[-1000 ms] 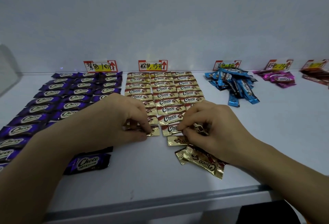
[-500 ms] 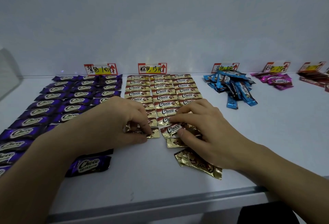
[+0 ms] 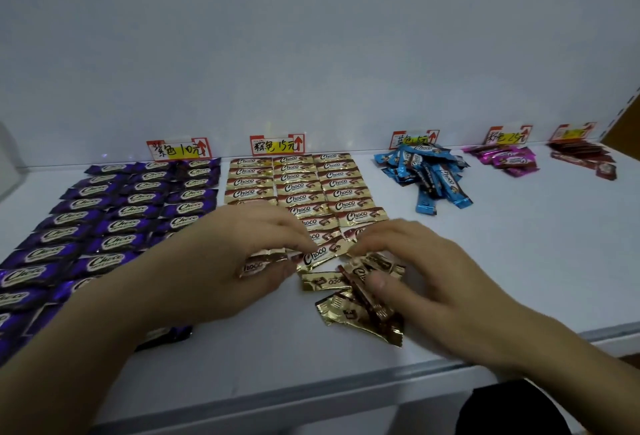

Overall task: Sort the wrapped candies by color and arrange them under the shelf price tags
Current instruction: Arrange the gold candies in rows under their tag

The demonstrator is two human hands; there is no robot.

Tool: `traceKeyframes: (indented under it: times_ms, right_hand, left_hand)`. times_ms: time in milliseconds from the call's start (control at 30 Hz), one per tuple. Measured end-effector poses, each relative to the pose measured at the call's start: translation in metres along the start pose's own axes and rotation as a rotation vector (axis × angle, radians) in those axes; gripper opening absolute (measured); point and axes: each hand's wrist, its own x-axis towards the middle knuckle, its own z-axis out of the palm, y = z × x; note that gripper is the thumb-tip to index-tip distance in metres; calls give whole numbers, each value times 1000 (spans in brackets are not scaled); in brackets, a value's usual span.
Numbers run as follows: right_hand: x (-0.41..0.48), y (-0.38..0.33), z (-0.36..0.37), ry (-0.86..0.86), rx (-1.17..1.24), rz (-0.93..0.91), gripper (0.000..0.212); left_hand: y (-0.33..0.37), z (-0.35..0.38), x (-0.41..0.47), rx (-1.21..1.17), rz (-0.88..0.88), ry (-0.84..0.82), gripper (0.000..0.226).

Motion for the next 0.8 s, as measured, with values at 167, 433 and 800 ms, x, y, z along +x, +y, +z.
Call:
traceKeyframes:
  times_ms: [167, 433, 800]
  right_hand:
    - [-12, -5, 10, -72, -225, -91, 36]
    - [-19, 7, -6, -122, -160, -121, 21]
    - [-17, 9, -5, -84, -172, 20, 43]
  left_hand:
    - [6, 14, 8, 115, -34, -117, 42]
    - [4, 12, 7, 55, -58, -134, 40]
    - [13, 10, 7, 68, -19, -68, 40]
